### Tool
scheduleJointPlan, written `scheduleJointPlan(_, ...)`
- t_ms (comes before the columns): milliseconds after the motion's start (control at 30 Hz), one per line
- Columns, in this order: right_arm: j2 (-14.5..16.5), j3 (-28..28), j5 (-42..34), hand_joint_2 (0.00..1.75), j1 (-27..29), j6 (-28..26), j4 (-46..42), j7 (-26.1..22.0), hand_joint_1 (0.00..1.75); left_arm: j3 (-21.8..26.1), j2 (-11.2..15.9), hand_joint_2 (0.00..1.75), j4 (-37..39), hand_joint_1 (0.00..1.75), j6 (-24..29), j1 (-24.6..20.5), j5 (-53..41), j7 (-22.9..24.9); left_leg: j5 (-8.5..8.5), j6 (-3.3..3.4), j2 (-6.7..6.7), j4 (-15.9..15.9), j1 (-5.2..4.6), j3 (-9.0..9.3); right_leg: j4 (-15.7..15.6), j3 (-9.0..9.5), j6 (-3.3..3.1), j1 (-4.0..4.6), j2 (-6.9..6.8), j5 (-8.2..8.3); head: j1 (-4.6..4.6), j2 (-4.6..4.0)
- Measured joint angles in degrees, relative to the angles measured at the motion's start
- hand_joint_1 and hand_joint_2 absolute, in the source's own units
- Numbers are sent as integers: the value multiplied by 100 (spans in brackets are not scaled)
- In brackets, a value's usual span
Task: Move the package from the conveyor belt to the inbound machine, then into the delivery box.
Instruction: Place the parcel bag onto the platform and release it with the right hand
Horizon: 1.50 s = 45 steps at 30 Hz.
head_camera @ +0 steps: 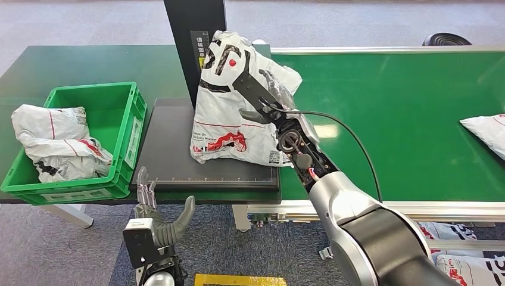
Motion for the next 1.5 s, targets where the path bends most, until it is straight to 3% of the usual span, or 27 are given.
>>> scheduleJointPlan(433,-33,-76,-118,175,-3,-89,-1,-202,0,5,1,175,48,0,-7,-20,68,0,0,0,0,0,0,0,0,0,0,0,0,0,1,0)
scheduleJointPlan(767,-163,-632,-906,175,-404,-358,-368,-1466,0,-9,3,175,109,0,73,-62,110,0,1,0,0,1,-1,-1,0,0,1,0,0,1,1,0)
scheduleJointPlan(1000,-334,-905,-2005,175,-624,17,-1154,-2343,0,-17,7,175,131,0,78,-115,169,0,0,0,0,1,0,1,0,1,1,0,0,1,1,0)
scheduleJointPlan(1233,-559,-853,-3010,175,203,-53,-2312,-3013,0,-34,35,175,100,0,192,-91,193,0,0,1,-3,1,0,1,-1,3,1,0,-2,1,1,0)
scheduleJointPlan(1367,-702,-716,-3735,175,1164,-247,-3156,-3216,0,-35,57,175,32,0,296,-9,206,0,-4,1,-3,0,0,0,-1,3,1,0,-2,0,0,0)
scheduleJointPlan(1500,-781,-525,-3957,175,2252,-513,-3957,-3242,0,-37,75,175,13,0,330,57,202,0,-6,0,-5,-1,1,-2,-1,1,1,1,-2,-3,1,0)
